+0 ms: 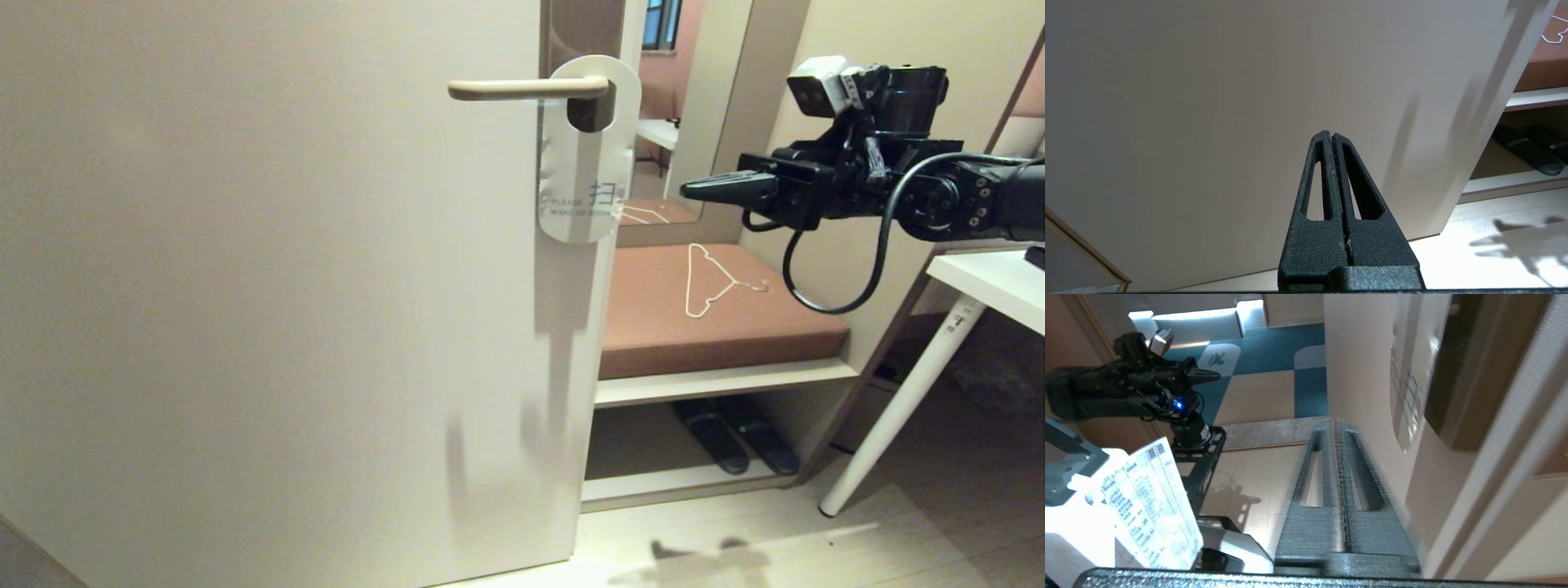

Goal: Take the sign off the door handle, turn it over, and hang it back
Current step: Take down the sign

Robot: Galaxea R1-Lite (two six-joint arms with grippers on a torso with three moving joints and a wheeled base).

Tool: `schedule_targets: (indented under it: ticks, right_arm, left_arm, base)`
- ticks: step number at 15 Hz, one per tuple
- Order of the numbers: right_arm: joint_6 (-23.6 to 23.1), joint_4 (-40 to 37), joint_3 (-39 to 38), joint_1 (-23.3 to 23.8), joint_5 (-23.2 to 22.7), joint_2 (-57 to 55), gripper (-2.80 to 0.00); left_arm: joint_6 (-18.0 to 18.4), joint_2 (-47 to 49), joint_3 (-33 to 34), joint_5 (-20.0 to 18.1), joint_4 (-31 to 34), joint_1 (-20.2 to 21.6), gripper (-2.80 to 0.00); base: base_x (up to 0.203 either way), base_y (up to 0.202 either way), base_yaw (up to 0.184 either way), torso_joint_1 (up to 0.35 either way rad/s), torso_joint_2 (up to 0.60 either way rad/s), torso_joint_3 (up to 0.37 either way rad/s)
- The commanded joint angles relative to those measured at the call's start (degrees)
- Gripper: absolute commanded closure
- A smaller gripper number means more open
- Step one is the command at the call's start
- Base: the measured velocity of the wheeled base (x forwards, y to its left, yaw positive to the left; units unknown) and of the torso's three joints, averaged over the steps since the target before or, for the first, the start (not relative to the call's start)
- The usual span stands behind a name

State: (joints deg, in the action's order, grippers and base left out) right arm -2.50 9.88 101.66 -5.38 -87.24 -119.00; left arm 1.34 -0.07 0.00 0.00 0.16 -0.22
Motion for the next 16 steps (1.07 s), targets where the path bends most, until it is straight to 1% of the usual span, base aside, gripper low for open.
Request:
schedule_targets:
  ticks: [1, 3, 8, 10, 16]
  right_arm:
    - [0.0, 0.0, 1.4, -1.0, -2.7, -1.0, -2.8]
    - [-0.3, 0.1, 2.1, -1.7, -2.7, -1.7, -2.8]
    - [-0.6, 7.1, -1.1, -2.0, -2.7, -1.7, -2.8]
    - [-0.6, 9.2, -1.2, -2.0, -2.7, -1.9, -2.8]
    - [-0.7, 9.6, -0.9, -3.2, -2.7, -2.6, -2.8]
  left_arm:
    - [0.0, 0.1, 0.0, 0.0, 0.0, 0.0, 0.0]
    - [0.0, 0.1, 0.0, 0.0, 0.0, 0.0, 0.0]
    - [0.0, 0.1, 0.0, 0.0, 0.0, 0.0, 0.0]
    - [0.0, 0.1, 0.0, 0.0, 0.0, 0.0, 0.0]
    - [0.0, 0.1, 0.0, 0.0, 0.0, 0.0, 0.0]
  base:
    - [0.0, 0.0, 0.0, 0.0, 0.0, 0.0]
    - [0.0, 0.0, 0.0, 0.0, 0.0, 0.0]
    - [0.0, 0.0, 0.0, 0.0, 0.0, 0.0]
    - [0.0, 0.0, 0.0, 0.0, 0.0, 0.0]
    - [0.0, 0.0, 0.0, 0.0, 0.0, 0.0]
